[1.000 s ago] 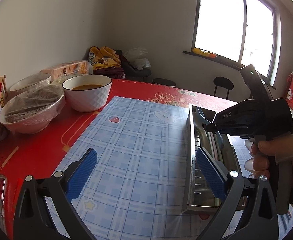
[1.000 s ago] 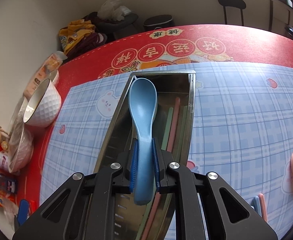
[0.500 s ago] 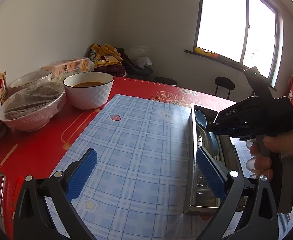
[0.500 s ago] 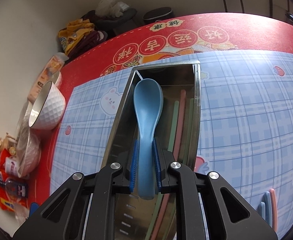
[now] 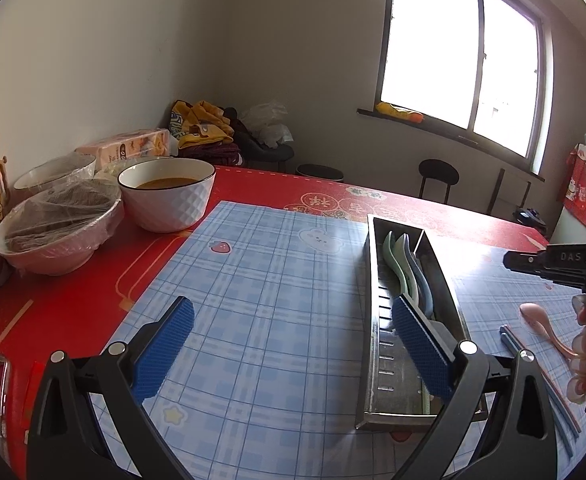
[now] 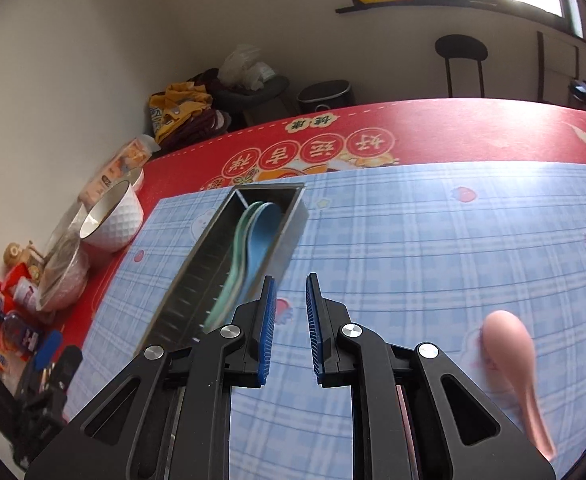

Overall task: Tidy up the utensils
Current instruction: 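Move the left tool onto the blue chopstick and close its fingers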

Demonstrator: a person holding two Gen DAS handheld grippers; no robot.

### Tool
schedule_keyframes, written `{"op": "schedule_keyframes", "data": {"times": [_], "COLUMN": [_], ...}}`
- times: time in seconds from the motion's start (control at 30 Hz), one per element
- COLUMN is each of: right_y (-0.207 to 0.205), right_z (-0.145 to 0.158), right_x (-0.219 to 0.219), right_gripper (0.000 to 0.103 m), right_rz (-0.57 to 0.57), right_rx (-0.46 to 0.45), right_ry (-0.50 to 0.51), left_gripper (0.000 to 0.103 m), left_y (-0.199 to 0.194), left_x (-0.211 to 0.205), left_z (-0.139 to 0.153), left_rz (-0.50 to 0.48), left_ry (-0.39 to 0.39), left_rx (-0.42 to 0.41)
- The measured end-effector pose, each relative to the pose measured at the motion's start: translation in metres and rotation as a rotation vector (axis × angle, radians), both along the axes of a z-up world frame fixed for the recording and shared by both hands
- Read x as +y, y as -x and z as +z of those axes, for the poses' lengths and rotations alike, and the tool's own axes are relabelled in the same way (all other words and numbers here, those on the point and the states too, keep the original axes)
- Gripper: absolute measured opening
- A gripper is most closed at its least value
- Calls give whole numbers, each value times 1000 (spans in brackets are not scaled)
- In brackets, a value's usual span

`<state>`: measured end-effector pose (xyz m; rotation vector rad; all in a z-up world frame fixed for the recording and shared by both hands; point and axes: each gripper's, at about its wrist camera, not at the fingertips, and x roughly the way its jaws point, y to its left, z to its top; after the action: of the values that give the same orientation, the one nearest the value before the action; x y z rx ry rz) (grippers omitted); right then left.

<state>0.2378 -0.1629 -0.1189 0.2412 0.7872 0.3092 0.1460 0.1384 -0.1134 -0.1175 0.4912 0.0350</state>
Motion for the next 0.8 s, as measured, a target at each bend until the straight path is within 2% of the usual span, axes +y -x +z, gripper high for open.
{"op": "schedule_keyframes", "data": {"times": [0.13, 0.3, 0.43, 0.57, 0.63, 0.8], "right_y": [29, 57, 73, 81, 84, 87], "right_z": [-9, -26, -37, -43, -46, -46], "right_x": [-43, -89, -124, -147, -150, -156], "right_gripper": [16, 16, 16, 16, 16, 16], "right_rz": [-45, -80, -106, -125, -131, -124], "right_rx": [-45, -58, -49, -54, -56, -74], "right_ry": [76, 153, 143, 119, 105, 66], "left_gripper": [97, 97, 97, 96, 91, 68], "left_y": [-1, -3, 1, 11, 15, 21], "left_x": [-6, -14, -27, -49, -66, -115], "left_z": [-2, -4, 0, 6, 8, 11], "left_rz": [-18, -31, -19, -58, -89, -214], "left_ry": [-23, -58, -113, -98, -90, -71], "left_rx": [0, 12, 11, 21, 34, 81]}}
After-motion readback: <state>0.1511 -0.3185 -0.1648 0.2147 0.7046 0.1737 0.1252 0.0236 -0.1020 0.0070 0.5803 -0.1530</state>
